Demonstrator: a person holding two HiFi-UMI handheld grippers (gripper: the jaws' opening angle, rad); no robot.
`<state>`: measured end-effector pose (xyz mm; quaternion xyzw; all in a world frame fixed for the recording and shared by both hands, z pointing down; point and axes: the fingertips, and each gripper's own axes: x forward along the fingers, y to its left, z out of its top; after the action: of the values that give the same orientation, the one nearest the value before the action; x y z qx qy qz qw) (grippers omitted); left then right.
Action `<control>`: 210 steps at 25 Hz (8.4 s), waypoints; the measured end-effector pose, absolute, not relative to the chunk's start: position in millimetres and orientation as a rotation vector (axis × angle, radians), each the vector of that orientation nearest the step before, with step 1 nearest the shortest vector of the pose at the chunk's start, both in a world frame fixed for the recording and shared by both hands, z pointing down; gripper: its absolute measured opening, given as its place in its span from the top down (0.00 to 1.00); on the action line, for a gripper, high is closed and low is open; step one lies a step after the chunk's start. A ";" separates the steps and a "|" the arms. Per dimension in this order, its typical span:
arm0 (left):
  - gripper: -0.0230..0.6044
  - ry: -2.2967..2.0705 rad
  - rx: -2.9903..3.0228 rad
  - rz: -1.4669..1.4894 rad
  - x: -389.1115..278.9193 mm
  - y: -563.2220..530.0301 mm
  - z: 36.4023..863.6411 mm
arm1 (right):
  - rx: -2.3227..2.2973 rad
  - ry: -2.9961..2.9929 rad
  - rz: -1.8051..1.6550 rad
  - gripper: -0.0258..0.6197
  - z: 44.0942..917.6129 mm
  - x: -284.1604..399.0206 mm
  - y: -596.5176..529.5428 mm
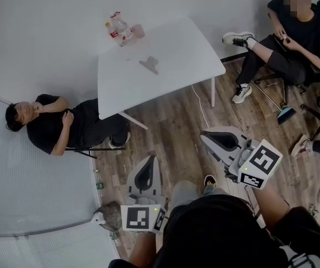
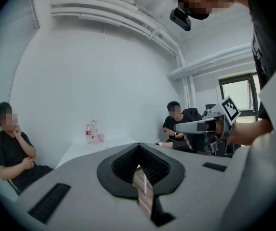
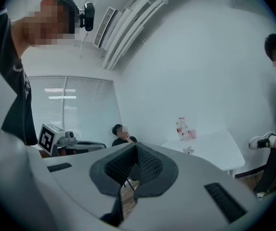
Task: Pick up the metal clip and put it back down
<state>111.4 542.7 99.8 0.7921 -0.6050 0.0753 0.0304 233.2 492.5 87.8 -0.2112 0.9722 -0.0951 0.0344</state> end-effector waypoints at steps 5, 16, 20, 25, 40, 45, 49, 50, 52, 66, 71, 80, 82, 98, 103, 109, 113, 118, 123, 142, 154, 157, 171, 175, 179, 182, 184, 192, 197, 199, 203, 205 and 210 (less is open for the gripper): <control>0.93 -1.873 2.446 0.243 112.2 539.1 93.1 | -0.652 2.967 -0.300 0.93 83.6 237.6 487.5; 0.93 -1.862 2.464 0.230 120.1 517.4 89.8 | -0.660 2.970 -0.299 0.93 83.8 241.7 470.9; 0.93 -1.863 2.477 0.233 123.3 508.1 86.3 | -0.666 2.961 -0.319 0.93 83.5 243.9 461.3; 0.93 -1.871 2.476 0.227 122.5 505.8 85.8 | -0.663 2.955 -0.341 0.93 86.7 242.5 455.6; 0.93 -1.865 2.469 0.237 111.1 483.2 93.8 | -0.628 2.985 -0.371 0.93 97.6 222.2 436.7; 0.93 -1.869 2.463 0.221 114.0 482.7 91.9 | -0.625 2.993 -0.392 0.93 104.8 223.0 435.7; 0.93 -1.870 2.452 0.227 108.7 477.8 94.3 | -0.616 2.998 -0.402 0.93 108.1 216.0 431.6; 0.93 -1.869 2.451 0.229 106.9 475.5 94.5 | -0.616 2.998 -0.404 0.93 108.4 214.3 429.4; 0.93 -1.866 2.452 0.231 105.7 470.7 94.4 | -0.618 2.997 -0.408 0.93 109.2 213.3 424.5; 0.93 -1.837 2.461 0.231 92.6 416.1 101.7 | -0.657 2.995 -0.425 0.93 117.7 201.9 370.4; 0.93 -1.808 2.448 0.236 79.5 389.9 99.7 | -0.682 3.005 -0.456 0.93 116.2 192.0 345.8; 0.93 -1.770 2.457 0.230 58.5 343.4 104.3 | -0.762 3.032 -0.460 0.93 123.7 186.6 299.4; 0.93 -1.758 2.458 0.226 51.6 332.1 104.1 | -0.778 3.037 -0.462 0.93 123.0 181.1 289.2; 0.93 -1.665 2.456 0.165 -55.0 198.7 110.4 | -0.881 3.100 -0.478 0.93 117.2 87.1 162.2; 0.93 -1.668 2.483 0.135 -65.1 205.7 105.4 | -0.892 3.111 -0.403 0.93 105.1 77.6 168.3; 0.93 -1.676 2.508 0.107 -83.6 212.0 103.1 | -0.910 3.123 -0.342 0.93 99.2 62.6 174.0; 0.93 -1.692 2.496 0.094 -104.1 210.4 102.5 | -0.900 3.145 -0.339 0.93 99.6 43.9 170.4; 0.93 -1.706 2.495 0.073 -127.4 212.0 108.6 | -0.894 3.172 -0.302 0.93 102.4 22.1 170.4; 0.93 -1.715 2.502 0.069 -132.2 221.0 107.1 | -0.890 3.190 -0.270 0.93 99.0 18.4 178.8; 0.93 -1.732 2.486 0.024 -155.9 212.7 113.2 | -0.930 3.233 -0.184 0.93 97.8 15.5 169.9; 0.93 -1.765 2.437 0.051 -165.3 137.8 119.8 | -0.864 3.286 -0.200 0.93 108.9 3.9 88.4; 0.93 -1.766 2.439 0.056 -163.6 120.0 119.6 | -0.866 3.281 -0.195 0.93 108.9 4.6 67.5; 0.93 -1.803 2.407 0.131 -153.6 45.8 104.5 | -0.798 3.330 -0.305 0.93 118.2 11.7 -11.9; 0.93 -1.822 2.383 0.149 -151.6 33.9 108.1 | -0.755 3.340 -0.377 0.93 131.1 13.1 -25.5; 0.93 -1.837 2.356 0.163 -150.4 21.0 114.0 | -0.718 3.353 -0.449 0.93 143.3 13.4 -40.8; 0.93 -1.852 2.334 0.172 -150.8 14.2 118.1 | -0.688 3.380 -0.487 0.93 153.9 11.9 -48.0; 0.93 -1.862 2.321 0.177 -150.2 10.0 120.5 | -0.658 3.395 -0.509 0.93 160.8 11.5 -51.0; 0.93 -1.876 2.252 0.197 -155.0 -4.2 136.7 | -0.510 3.421 -0.627 0.93 186.5 2.1 -60.1; 0.93 -1.879 2.196 0.225 -162.3 -3.9 154.1 | -0.488 3.432 -0.693 0.93 204.0 -3.2 -63.3; 0.93 -1.875 2.178 0.238 -165.7 -3.9 160.3 | -0.476 3.436 -0.727 0.93 211.8 -6.3 -63.1; 0.93 -1.875 2.143 0.248 -170.2 -7.5 174.2 | -0.466 3.443 -0.803 0.93 230.9 -8.5 -64.0; 0.93 -1.865 2.131 0.249 -170.5 -9.7 181.7 | -0.471 3.445 -0.845 0.93 240.7 -8.2 -63.6; 0.93 -1.821 2.118 0.257 -166.4 -12.6 199.2 | -0.473 3.454 -0.920 0.93 261.8 -9.7 -61.5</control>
<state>-166.4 -12.6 199.2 0.7444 -0.6400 0.0902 0.1678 -9.7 -61.5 261.8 -0.1277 0.9322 -0.2483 -0.2301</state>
